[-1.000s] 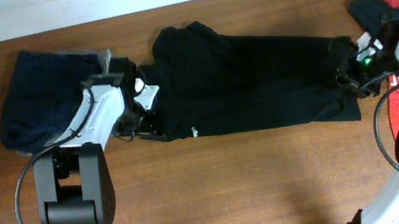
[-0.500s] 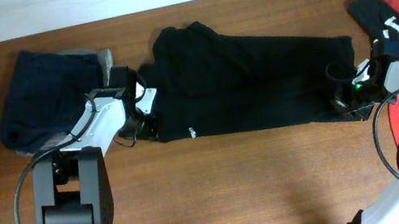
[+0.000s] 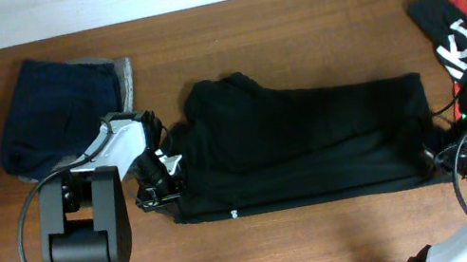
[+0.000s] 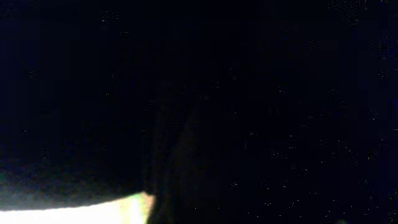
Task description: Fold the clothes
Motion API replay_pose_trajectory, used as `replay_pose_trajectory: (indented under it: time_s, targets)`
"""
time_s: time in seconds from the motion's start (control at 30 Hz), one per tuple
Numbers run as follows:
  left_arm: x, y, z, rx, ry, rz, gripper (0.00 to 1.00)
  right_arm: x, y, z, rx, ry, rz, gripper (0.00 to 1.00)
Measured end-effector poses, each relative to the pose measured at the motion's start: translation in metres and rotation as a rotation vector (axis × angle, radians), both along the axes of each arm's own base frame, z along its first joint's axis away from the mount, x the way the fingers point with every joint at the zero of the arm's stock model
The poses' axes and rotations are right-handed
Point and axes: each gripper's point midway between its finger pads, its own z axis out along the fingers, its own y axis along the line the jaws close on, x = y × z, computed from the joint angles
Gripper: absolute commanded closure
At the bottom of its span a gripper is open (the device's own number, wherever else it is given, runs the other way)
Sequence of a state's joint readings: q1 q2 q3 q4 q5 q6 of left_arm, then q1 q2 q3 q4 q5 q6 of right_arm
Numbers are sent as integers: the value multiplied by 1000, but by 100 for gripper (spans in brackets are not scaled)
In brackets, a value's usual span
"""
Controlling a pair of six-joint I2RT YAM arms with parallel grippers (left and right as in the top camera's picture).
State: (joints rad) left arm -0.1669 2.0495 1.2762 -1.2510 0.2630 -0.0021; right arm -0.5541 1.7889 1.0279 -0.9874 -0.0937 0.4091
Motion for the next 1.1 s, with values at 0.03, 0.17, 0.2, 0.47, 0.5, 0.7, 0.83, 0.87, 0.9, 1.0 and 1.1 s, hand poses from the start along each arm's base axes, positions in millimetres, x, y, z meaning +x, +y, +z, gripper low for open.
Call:
replay_pose_trajectory:
  time_s: [0.03,0.17,0.2,0.47,0.5,0.7,0.83,0.87,0.9,1.0,1.1]
  targets:
    - [-1,1,3,2,1,0,59,7,-2,5,-9,-47,17,63]
    - [10,0,39,-4,-65,-4,21,26,-1,38,-17,-194,66,39]
    - [19,-1,53,-13,-114,-8,16,31,-1,46,-21,-228,75,39]
    - [122,-26,160,-166,-717,-71,16,68,10,101,25,-474,148,39]
    - [139,-32,167,-197,-794,-91,16,70,13,102,33,-485,156,39]
    - [228,-71,154,-378,-1064,-189,18,84,44,105,83,-530,285,39]
    - [266,-100,79,-457,-1060,-224,22,88,66,105,98,-528,371,39]
    - [274,-112,58,-473,-1061,-241,25,88,70,105,99,-526,392,40]
    - [275,-119,46,-479,-1053,-251,26,87,72,104,100,-522,399,40]
    - [273,-145,14,-494,-1031,-298,32,81,73,102,92,-489,412,40]
    - [273,-161,14,-453,-1046,-338,64,78,68,99,68,-464,417,40]
